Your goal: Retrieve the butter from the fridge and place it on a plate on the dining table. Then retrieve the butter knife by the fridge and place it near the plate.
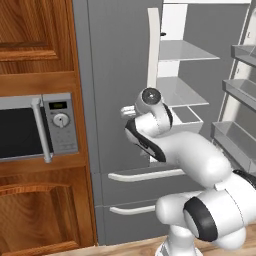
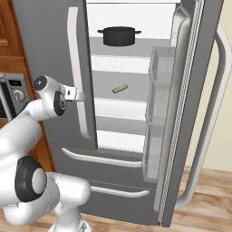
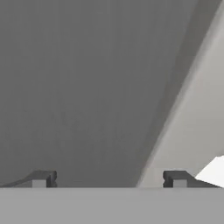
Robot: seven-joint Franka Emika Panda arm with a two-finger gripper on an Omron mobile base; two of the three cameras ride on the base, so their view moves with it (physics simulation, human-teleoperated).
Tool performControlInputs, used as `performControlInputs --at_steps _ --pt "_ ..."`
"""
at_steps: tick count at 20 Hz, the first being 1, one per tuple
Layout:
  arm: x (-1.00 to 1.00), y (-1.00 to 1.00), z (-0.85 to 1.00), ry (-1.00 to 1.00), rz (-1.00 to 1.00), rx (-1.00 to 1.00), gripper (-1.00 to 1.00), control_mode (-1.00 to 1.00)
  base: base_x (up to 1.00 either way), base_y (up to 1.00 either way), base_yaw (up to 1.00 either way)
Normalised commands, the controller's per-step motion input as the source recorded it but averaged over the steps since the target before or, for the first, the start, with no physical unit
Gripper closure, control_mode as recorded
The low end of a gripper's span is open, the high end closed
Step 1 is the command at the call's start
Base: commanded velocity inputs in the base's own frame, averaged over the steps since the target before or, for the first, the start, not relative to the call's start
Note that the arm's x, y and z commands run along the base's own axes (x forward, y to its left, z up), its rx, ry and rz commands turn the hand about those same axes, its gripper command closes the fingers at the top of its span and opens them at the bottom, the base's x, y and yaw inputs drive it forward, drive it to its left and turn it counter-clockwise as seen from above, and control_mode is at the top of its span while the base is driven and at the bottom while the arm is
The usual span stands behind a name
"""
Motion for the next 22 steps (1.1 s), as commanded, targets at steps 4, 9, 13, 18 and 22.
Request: performControlInputs --at_steps 4,9,13,18,22 --pt "0.21 -0.63 -0.04 0.01 -0.17 0.26 -1.0 -1.0 0.0 0.0 0.0" --pt "0.16 -0.48 -0.17 -0.05 -0.23 0.18 -1.0 -1.0 0.0 0.0 0.0" --pt "0.0 -0.32 -0.01 -0.05 -0.15 0.13 -1.0 -1.0 0.0 0.0 0.0" --pt "0.26 -0.14 0.02 0.0 -0.05 0.09 -1.0 -1.0 0.0 0.0 0.0" --pt "0.53 -0.01 -0.1 0.0 0.0 0.04 -1.0 -1.0 0.0 0.0 0.0"
